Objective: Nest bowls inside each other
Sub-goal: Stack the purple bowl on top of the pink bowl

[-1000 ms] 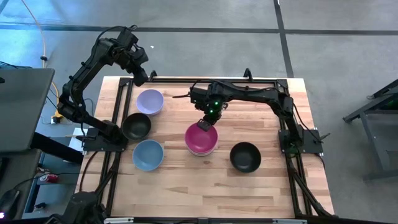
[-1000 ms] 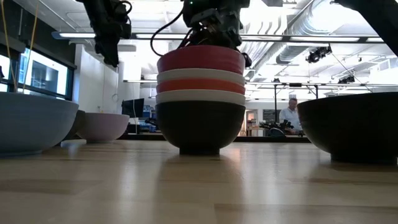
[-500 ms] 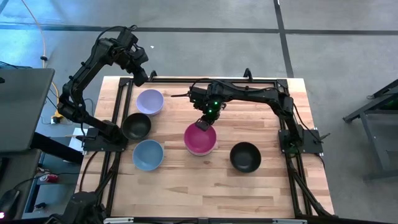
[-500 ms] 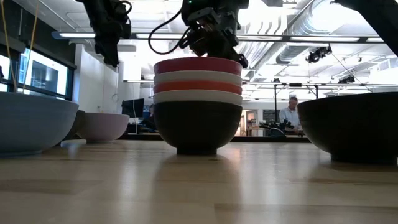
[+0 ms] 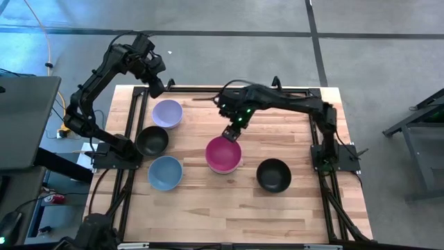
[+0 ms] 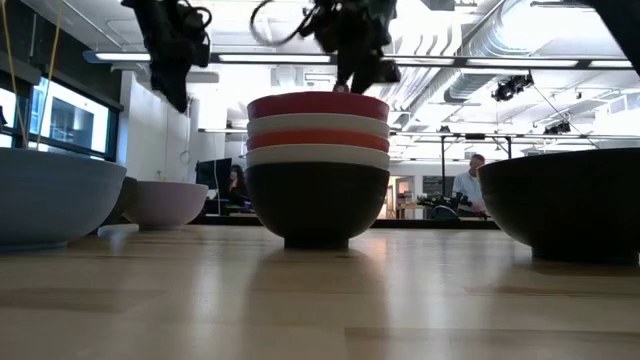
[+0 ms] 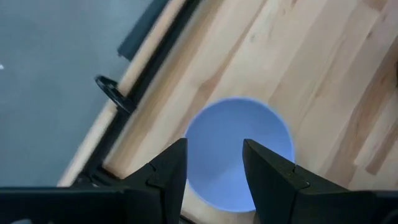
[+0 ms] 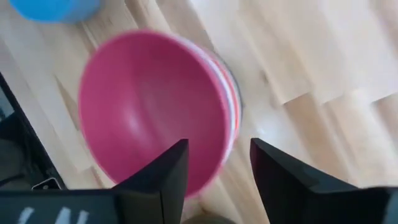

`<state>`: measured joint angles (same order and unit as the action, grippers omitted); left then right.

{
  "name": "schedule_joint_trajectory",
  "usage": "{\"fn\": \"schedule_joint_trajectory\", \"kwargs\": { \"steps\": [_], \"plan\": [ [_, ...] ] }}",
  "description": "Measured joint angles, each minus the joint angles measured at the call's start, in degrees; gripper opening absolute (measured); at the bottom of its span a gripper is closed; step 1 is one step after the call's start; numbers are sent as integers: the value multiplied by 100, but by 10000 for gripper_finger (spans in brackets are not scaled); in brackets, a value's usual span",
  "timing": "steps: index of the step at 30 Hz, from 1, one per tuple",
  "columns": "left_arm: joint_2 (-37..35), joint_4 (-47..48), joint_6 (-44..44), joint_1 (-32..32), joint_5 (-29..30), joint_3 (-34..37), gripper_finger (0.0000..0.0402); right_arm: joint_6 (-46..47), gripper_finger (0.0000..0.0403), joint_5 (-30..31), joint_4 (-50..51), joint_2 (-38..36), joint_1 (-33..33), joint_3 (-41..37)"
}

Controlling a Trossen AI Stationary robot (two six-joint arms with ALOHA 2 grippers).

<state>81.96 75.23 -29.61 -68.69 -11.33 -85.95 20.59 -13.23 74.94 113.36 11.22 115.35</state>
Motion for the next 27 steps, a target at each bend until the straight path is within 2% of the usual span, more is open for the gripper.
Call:
{"fn": "schedule_joint_trajectory", "kwargs": {
  "steps": [5,10,17,20,27],
  "plan": [
    [30,-236,-206,15,412,505,142,-308,165,392,-300,-562,164,4],
    [207,-465,-41,93,668,682,142,-1118,165,436,-949,-1103,224,4],
    [404,-646,852,160,1133,680,142,-2547,165,-145,-1603,-1719,149,4],
    [531,-650,1076,192,1307,680,142,-3019,165,-457,-1609,-1909,136,4],
    [990,-644,1522,313,1727,765,142,-3658,165,-728,-1413,-2191,136,4]
  ]
}}
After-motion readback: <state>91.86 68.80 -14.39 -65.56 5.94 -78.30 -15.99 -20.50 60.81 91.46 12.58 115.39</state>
